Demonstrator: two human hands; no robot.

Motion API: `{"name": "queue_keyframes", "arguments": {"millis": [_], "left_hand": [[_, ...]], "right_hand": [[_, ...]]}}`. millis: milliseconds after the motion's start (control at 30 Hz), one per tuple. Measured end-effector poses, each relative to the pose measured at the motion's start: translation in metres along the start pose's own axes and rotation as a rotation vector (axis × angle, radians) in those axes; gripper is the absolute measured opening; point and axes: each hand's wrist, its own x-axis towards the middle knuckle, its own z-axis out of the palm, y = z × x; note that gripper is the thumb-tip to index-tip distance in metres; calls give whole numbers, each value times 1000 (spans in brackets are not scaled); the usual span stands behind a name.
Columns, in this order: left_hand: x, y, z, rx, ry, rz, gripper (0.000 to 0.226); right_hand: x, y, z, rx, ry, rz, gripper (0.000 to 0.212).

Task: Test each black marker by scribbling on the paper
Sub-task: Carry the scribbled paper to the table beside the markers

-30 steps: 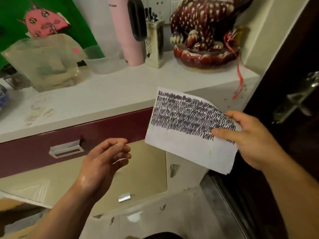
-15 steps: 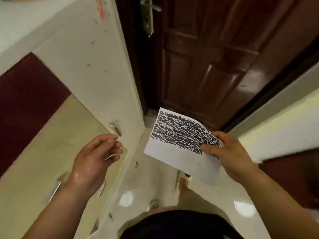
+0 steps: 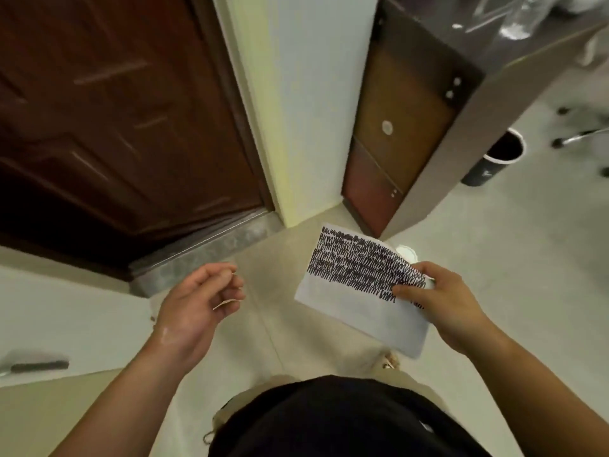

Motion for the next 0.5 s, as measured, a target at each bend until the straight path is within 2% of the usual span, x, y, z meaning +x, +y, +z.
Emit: {"name": "queue_keyframes", "arguments": {"millis": [300,500], "left_hand": [[36,-11,292,181,-293,-72,15],[66,-7,447,305,-454,-83,17]], "right_hand": [[16,66,-246,148,297,59,24],[36,96,-350,319,472,131,25]]}}
